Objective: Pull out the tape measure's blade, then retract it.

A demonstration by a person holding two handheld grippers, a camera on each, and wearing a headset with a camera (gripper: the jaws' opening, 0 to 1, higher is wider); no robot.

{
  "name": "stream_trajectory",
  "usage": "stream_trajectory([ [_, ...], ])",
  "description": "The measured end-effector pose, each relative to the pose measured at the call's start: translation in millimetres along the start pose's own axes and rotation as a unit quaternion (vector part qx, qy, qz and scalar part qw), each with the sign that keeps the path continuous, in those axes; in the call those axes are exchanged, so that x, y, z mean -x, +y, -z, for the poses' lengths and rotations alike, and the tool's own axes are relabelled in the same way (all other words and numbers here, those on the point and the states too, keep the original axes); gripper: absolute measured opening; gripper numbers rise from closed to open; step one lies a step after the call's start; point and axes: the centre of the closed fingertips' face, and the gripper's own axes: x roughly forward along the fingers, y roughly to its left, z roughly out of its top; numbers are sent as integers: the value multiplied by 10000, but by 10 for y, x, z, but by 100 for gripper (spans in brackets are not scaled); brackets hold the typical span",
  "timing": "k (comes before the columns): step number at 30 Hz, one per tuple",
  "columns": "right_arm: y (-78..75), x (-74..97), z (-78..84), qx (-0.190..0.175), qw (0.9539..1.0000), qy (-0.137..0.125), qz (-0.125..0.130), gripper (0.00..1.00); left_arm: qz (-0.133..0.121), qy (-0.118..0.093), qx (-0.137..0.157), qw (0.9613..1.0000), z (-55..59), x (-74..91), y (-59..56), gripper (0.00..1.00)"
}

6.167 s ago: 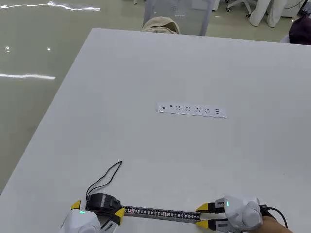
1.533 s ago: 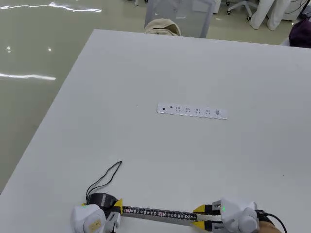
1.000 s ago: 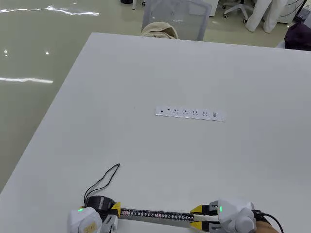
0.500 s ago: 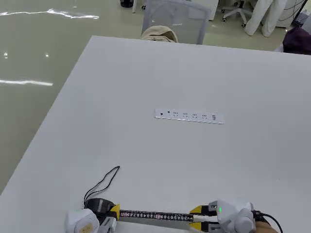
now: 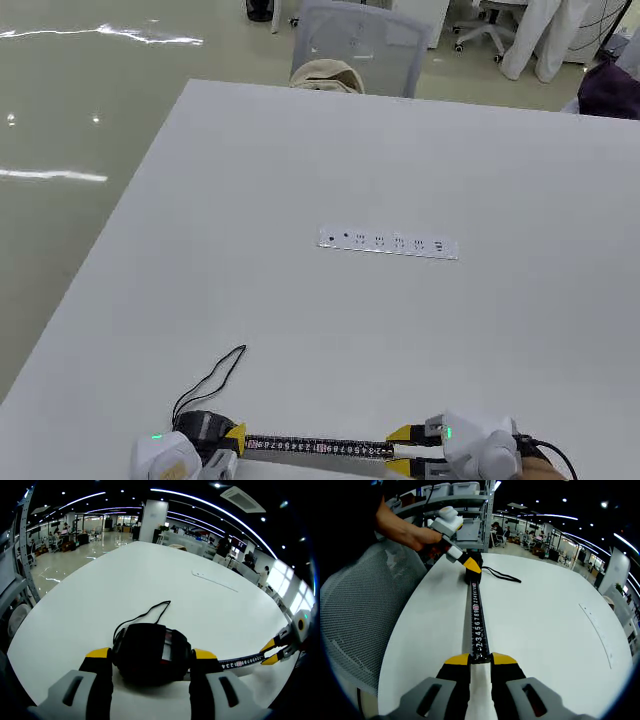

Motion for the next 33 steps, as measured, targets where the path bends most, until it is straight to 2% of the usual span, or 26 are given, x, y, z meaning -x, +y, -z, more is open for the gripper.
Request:
stream_trajectory([
  [18,-34,-44,-64,71,10000,-26,-2,13,109,-23,215,9997,-17,2,21,58],
  [33,-43,-82,-128,95,9999,-59,-37,13,142,-29,268,9995,-21,3,33,59],
])
